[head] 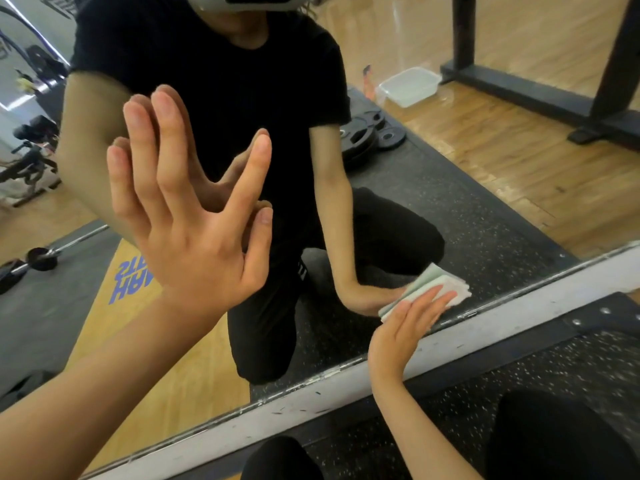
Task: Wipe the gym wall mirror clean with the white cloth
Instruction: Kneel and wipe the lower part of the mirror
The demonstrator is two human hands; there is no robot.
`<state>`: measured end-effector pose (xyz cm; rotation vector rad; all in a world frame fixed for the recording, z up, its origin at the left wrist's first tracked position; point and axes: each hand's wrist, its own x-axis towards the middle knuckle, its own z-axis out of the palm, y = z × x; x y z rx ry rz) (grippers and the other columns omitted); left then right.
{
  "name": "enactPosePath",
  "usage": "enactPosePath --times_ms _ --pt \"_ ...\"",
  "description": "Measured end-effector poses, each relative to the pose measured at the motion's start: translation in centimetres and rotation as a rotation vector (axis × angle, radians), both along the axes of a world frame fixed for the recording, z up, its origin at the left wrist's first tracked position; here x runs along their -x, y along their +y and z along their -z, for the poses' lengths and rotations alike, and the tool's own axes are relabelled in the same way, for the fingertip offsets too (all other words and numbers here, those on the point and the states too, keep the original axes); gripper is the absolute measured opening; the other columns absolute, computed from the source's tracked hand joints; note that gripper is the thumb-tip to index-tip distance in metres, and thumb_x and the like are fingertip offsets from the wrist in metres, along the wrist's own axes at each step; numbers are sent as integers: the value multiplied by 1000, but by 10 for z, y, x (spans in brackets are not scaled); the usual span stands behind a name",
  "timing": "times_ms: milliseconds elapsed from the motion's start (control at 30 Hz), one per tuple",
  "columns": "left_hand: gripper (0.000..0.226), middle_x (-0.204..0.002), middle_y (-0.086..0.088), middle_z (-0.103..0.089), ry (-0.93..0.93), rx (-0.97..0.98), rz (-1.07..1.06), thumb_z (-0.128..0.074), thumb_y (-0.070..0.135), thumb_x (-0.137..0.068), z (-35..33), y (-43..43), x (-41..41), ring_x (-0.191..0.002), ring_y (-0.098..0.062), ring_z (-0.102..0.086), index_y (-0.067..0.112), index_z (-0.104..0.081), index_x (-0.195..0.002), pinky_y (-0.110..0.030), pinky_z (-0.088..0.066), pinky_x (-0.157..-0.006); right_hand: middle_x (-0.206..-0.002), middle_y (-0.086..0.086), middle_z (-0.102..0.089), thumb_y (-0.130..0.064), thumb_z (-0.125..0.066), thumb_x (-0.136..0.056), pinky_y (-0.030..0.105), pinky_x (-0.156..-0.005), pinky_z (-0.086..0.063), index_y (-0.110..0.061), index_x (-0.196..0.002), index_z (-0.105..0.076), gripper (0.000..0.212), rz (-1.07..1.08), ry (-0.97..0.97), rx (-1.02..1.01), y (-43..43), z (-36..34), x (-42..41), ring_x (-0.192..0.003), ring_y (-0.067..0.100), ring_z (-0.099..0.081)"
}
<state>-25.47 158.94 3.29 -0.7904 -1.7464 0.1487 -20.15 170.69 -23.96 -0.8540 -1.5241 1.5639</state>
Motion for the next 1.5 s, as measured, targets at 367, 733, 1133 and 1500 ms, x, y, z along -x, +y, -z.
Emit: enactPosePath --times_ms 367,733,1133,1500 --pt "62 -160 -32 -27 -27 8 18 -52 34 -97 -1 3 -4 -153 -51 -22 29 -47 -159 -55 -14 -129 -175 -6 16 -49 -13 -112 62 -129 -2 -46 -164 6 56 217 55 513 46 -78 19 -162 25 12" --pt "60 -164 -30 -20 -21 9 51 -53 32 -99 -1 0 -4 -156 -47 -19 28 -48 -159 -56 -14 -130 -175 3 16 -41 -21 -114 52 -130 4 -39 -167 0 57 -84 93 -898 -7 -63 12 -159 41 14" --pt "65 -164 -31 -22 -26 5 61 -60 29 -95 -1 1 -7 -157 -46 -19 28 -48 -159 -58 -17 -129 -175 -5 17 -71 -8 -102 63 -128 2 -46 -164 4 68 195 100 286 82 -111 9 -161 28 16" --pt "62 -166 -31 -26 -60 11 129 -53 31 -102 -5 -1 -6 -156 -46 -24 23 -41 -163 -61 -22 -127 -174 -11 21 -37 -23 -113 36 -131 3 -54 -161 10 61 -91 -60 -544 38 -62 -17 -161 17 15"
